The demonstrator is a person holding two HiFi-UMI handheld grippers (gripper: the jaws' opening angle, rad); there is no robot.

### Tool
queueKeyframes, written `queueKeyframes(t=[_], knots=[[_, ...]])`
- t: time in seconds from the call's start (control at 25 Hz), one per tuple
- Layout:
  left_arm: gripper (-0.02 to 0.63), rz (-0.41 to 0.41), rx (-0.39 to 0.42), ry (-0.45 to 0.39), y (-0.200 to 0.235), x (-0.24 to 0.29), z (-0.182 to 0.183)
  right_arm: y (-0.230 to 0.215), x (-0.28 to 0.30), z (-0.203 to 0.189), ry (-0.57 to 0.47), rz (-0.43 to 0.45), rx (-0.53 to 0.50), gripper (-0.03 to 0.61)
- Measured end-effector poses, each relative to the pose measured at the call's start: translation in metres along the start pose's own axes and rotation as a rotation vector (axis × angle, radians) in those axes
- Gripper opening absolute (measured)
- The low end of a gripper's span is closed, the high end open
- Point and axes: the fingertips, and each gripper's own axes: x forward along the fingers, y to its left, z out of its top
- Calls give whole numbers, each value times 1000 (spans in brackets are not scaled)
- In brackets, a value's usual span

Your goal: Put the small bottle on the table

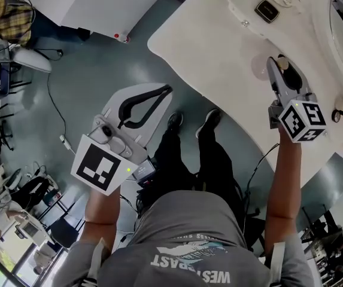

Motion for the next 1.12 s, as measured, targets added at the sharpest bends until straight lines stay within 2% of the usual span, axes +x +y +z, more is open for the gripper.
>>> queueKeyframes(t=[0.32,1.12], knots=[[3,-6,-30,16,4,15,-29,-10,37,-45,60,17,9,143],[3,-27,-71,38,6,38,-70,-20,79,-94,100,31,4,144]])
